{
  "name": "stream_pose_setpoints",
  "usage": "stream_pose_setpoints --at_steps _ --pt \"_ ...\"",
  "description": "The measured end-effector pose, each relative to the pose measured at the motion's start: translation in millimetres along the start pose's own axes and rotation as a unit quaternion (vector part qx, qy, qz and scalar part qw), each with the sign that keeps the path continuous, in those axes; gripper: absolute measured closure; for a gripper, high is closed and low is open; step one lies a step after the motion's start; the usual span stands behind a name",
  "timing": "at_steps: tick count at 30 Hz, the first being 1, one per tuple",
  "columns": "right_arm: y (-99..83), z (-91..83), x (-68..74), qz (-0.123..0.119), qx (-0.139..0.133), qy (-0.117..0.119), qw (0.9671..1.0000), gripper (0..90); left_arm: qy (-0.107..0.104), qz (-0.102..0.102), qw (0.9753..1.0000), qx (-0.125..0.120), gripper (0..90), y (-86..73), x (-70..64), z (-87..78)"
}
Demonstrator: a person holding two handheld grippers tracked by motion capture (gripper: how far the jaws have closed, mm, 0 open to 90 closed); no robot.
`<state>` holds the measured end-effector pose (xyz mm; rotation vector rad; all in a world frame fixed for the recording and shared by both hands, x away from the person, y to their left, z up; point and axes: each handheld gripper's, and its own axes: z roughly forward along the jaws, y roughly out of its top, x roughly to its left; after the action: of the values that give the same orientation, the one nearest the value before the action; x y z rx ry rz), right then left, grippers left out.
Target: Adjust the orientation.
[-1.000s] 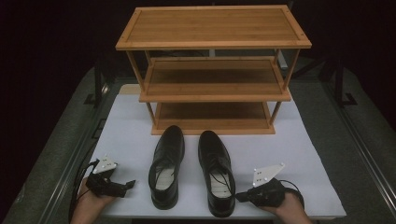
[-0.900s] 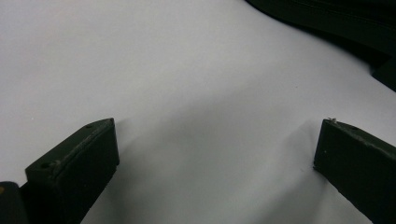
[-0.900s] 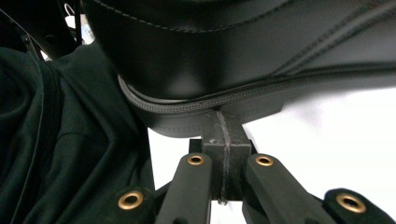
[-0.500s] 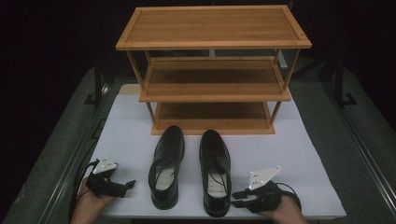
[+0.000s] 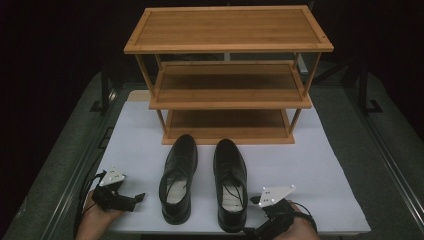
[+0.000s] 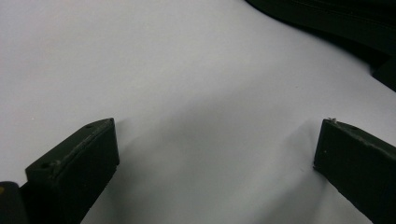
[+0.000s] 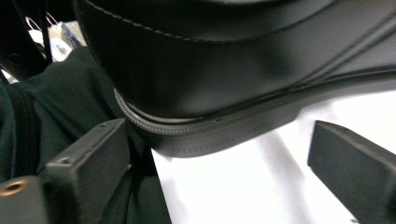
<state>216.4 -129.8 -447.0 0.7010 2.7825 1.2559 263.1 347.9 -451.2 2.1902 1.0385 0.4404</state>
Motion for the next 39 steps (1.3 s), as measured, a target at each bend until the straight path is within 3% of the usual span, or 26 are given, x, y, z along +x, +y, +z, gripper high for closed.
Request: stream_pose_setpoints --at_steps 4,11,31,34,36,37,38,39 --pt "3.6 9.7 8.5 -0.007 0.004 -0.012 0.9999 2.0 0.000 0.000 1.0000 0.000 0.0 0.0 0.0 0.0" --pt "4.2 13.5 7.0 -0.009 0.006 -0.013 0.9999 1.3 0.000 0.000 1.0000 0.000 0.0 0.1 0.1 0.0" --pt "22.2 24.7 -22.1 -0.017 0.005 -0.017 0.9997 2.8 0.000 0.000 1.0000 0.000 0.0 -0.1 0.1 0.0" --pt "19.1 13.0 -25.6 -0.008 -0.011 -0.003 0.9999 8.5 0.000 0.000 1.0000 0.000 0.0 -0.1 0.1 0.0" --pt "15.6 -2.9 -36.8 0.005 -0.032 -0.005 0.9995 14.6 0.000 0.000 1.0000 0.000 0.0 0.0 0.1 0.1" --pt "15.6 -2.9 -36.8 0.005 -0.032 -0.005 0.9995 19.2 0.000 0.000 1.0000 0.000 0.0 0.0 0.1 0.1" --pt "13.7 -10.0 -46.6 0.006 -0.044 0.007 0.9990 35.3 0.000 0.000 1.0000 0.000 0.0 0.0 0.1 0.0" --pt "13.7 -10.0 -46.6 0.006 -0.044 0.007 0.9990 35.3 0.000 0.000 1.0000 0.000 0.0 -0.1 0.1 0.0"
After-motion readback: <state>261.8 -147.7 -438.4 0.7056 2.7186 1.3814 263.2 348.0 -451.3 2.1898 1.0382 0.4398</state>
